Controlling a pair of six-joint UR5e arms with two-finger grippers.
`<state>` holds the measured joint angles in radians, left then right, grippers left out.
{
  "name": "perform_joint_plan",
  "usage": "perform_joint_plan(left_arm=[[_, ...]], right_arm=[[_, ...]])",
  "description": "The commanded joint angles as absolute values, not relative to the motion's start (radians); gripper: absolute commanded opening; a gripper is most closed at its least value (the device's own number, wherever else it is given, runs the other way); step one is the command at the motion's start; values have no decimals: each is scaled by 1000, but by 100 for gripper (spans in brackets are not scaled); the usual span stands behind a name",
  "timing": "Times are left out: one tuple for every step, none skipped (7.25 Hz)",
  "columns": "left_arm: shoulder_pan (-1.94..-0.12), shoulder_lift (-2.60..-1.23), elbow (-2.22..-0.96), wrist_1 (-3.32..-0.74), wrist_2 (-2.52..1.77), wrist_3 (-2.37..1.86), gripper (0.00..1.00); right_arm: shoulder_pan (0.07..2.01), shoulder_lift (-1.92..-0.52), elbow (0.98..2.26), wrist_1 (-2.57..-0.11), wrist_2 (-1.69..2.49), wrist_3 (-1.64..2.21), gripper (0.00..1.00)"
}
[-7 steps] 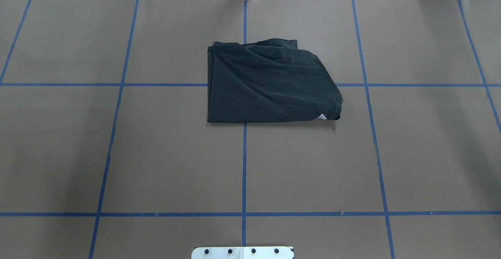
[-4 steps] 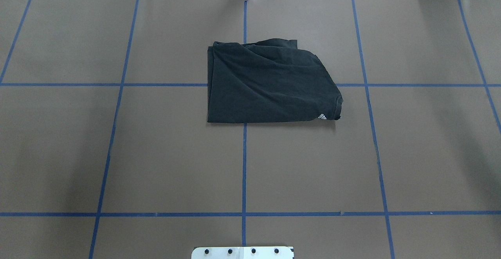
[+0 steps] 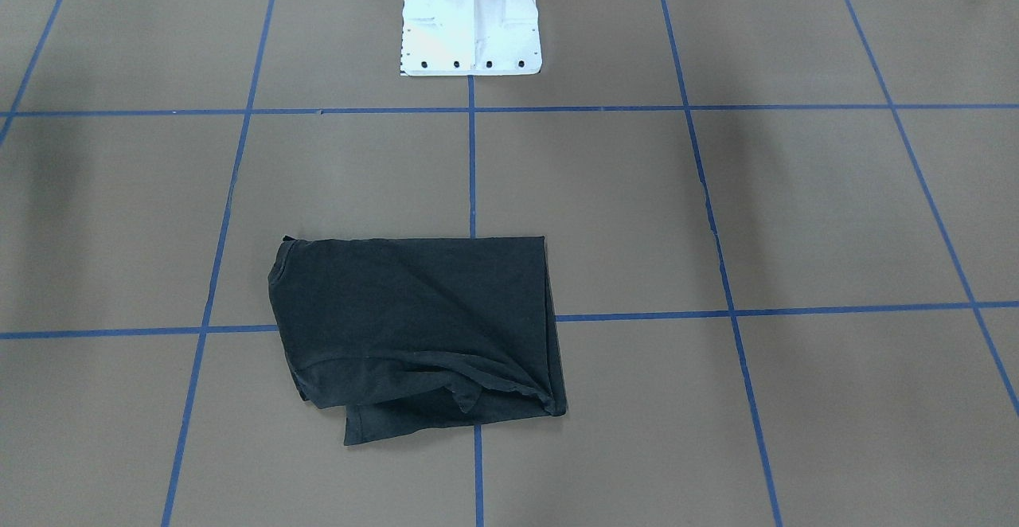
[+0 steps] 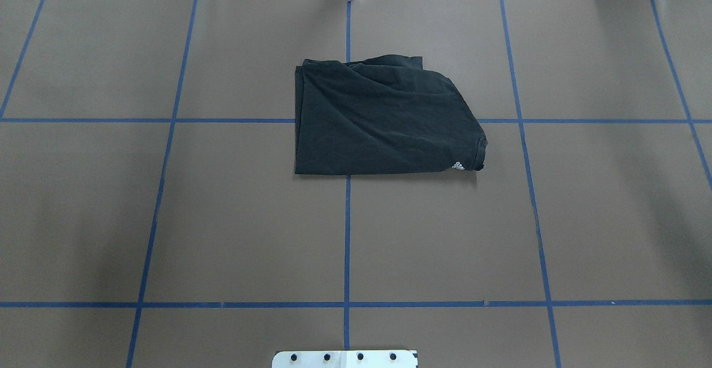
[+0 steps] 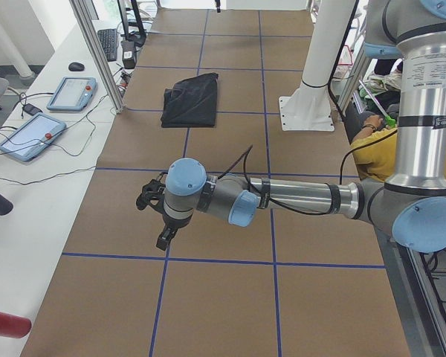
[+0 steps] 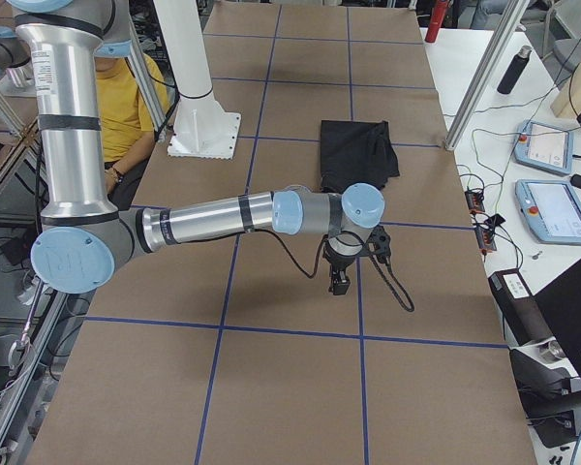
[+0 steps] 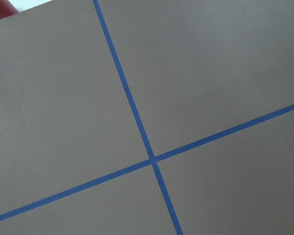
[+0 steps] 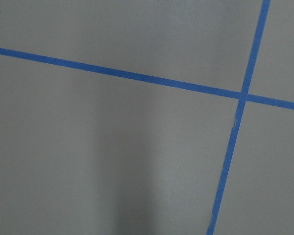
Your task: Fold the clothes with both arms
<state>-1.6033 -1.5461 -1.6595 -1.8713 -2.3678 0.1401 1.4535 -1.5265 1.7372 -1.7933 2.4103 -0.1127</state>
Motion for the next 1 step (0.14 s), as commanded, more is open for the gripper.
perform_joint_plan(left_arm=[[-1605,-1534,-1706,-1873,-2364,135,100]], right_arm=[[1453,-1519,1741,-1793,2408,-112,100]])
